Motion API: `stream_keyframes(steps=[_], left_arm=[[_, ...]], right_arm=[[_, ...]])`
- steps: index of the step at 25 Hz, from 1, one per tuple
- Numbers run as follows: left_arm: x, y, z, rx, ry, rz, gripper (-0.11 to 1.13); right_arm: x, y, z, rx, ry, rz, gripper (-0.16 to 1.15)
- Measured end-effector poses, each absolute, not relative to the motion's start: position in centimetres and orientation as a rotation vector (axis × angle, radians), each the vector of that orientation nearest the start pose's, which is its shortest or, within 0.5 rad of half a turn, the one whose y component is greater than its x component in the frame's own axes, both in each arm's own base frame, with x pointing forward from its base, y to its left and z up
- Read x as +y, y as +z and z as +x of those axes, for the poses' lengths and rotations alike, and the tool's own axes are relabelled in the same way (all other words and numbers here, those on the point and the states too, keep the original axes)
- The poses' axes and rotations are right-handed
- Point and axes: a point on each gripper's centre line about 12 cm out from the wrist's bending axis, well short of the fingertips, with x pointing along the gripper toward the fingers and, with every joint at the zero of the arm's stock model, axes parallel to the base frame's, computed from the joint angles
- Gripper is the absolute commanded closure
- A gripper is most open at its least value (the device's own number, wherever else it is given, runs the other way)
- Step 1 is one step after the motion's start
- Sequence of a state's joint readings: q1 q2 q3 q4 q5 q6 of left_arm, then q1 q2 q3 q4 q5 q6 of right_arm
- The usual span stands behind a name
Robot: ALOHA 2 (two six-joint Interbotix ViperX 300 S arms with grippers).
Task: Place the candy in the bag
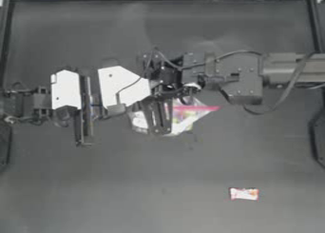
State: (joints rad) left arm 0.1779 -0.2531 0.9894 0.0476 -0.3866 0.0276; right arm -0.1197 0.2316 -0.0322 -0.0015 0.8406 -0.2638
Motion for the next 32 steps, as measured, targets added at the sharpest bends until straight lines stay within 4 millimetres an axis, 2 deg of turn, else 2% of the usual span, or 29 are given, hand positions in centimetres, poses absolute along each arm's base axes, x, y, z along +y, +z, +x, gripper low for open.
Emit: stream_keyframes(steps=[32], left_arm=[[5.5, 19.1, 31.2, 0.351, 0.149, 0.038, 0.98]], right_arm=[[-6.8, 23.1, 42.0, 1.129, -0.088, -0.096, 0.94]])
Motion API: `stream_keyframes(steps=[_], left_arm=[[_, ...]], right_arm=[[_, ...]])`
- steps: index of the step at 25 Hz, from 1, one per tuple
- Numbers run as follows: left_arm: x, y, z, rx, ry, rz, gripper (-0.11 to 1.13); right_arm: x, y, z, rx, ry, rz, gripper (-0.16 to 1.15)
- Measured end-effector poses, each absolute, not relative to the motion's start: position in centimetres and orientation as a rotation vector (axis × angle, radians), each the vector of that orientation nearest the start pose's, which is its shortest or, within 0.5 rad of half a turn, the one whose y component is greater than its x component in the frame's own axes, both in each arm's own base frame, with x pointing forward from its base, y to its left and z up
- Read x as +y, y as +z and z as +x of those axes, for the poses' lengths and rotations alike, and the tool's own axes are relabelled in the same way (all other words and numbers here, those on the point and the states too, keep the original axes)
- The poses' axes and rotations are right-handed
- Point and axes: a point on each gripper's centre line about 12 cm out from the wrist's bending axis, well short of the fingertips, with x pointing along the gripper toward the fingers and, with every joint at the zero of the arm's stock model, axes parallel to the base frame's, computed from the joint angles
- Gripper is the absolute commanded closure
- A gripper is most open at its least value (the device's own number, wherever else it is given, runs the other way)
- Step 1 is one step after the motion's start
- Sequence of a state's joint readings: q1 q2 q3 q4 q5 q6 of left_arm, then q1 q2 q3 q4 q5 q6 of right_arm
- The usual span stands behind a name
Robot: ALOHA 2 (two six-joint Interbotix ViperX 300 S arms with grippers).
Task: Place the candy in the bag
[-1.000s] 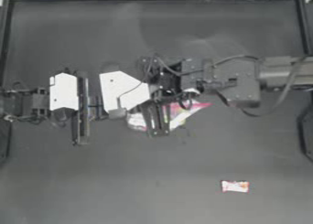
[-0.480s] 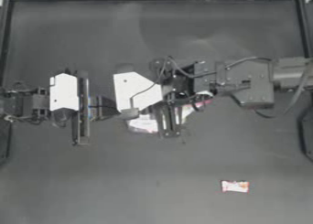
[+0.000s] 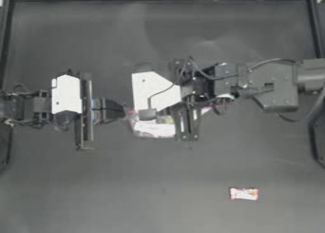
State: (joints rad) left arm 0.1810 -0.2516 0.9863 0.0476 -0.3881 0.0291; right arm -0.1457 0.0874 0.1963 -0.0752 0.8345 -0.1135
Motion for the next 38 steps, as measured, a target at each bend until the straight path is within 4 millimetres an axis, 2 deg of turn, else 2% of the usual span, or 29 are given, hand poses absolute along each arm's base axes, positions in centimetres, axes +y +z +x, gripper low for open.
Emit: stream_keyframes(steps=[38], left_arm=[[5.6, 19.1, 31.1, 0.353, 0.151, 0.039, 0.98]], right_arm=[[-7.6, 21.6, 33.1, 1.197, -0.237, 0.042, 0.94]])
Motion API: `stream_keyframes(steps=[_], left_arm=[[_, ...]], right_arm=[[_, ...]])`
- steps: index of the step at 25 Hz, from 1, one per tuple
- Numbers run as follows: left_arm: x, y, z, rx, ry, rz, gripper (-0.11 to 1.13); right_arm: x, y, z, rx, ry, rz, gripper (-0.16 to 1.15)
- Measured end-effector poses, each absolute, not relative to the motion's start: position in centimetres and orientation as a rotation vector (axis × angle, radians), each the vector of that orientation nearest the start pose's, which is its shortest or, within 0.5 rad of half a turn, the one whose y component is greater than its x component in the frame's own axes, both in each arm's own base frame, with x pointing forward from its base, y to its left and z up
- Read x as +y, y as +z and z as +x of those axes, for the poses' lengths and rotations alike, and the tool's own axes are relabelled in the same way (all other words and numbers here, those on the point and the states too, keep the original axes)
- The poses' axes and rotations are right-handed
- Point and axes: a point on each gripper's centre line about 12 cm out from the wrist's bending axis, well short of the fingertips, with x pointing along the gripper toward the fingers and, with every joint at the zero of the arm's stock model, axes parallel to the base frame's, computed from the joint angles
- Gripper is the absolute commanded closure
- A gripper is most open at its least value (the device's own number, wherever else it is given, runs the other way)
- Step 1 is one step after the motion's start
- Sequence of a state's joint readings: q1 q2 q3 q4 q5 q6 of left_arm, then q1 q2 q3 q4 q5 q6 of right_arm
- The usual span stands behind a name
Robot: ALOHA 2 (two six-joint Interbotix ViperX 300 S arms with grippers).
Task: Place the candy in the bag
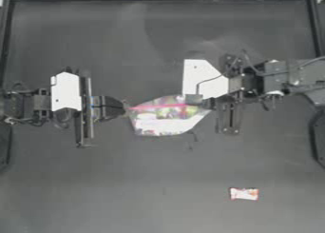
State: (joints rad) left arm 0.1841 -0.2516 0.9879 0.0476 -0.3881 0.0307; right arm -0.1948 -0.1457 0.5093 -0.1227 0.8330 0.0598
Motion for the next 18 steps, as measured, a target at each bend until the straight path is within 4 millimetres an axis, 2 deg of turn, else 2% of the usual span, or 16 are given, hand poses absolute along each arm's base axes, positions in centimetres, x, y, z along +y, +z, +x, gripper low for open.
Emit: stream_keyframes(steps=[10, 18], left_arm=[[5.6, 19.1, 31.1, 0.352, 0.151, 0.040, 0.98], [5.7, 19.1, 31.1, 0.353, 0.154, 0.038, 0.98]], right_arm=[[-7.5, 21.5, 30.4, 1.174, -0.288, 0.072, 0.94], [-7.3, 21.4, 29.4, 1.151, -0.300, 0.089, 0.94]])
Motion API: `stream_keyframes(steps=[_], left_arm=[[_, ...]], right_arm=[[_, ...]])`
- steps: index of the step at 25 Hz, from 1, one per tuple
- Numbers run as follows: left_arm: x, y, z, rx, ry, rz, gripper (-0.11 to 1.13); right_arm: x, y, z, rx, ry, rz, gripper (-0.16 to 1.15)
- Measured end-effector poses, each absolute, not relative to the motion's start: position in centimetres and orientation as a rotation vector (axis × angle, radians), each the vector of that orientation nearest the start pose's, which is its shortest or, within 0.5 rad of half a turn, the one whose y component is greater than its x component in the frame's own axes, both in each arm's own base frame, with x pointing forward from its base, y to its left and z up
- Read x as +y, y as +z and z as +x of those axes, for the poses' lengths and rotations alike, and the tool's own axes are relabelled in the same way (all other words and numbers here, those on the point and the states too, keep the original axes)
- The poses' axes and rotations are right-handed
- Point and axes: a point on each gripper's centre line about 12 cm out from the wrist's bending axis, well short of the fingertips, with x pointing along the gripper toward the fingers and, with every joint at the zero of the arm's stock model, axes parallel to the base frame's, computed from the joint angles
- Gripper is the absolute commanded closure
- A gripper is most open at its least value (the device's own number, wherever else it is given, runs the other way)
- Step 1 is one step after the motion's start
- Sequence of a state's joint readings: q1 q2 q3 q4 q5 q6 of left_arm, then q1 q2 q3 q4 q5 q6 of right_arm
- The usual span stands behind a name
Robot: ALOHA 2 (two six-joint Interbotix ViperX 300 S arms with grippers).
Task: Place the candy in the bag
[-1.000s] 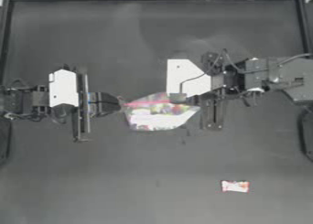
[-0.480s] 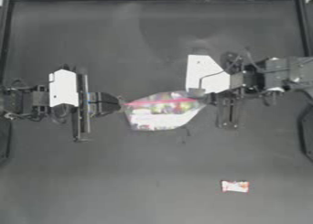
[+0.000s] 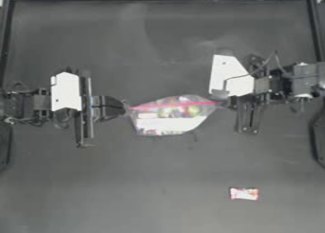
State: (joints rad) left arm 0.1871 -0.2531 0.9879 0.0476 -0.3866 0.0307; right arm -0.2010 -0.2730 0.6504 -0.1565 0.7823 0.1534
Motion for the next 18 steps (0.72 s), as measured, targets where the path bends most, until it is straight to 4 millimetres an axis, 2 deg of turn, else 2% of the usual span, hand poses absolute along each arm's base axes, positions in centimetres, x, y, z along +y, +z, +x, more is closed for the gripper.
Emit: stream_keyframes(steps=[10, 18], left_arm=[[5.8, 19.3, 31.3, 0.347, 0.158, 0.038, 0.98], [5.8, 19.9, 31.8, 0.343, 0.156, 0.040, 0.98]], right_arm=[[-7.2, 21.3, 29.6, 1.134, -0.295, 0.099, 0.94], [-6.3, 23.4, 30.7, 1.076, -0.264, 0.077, 0.94]])
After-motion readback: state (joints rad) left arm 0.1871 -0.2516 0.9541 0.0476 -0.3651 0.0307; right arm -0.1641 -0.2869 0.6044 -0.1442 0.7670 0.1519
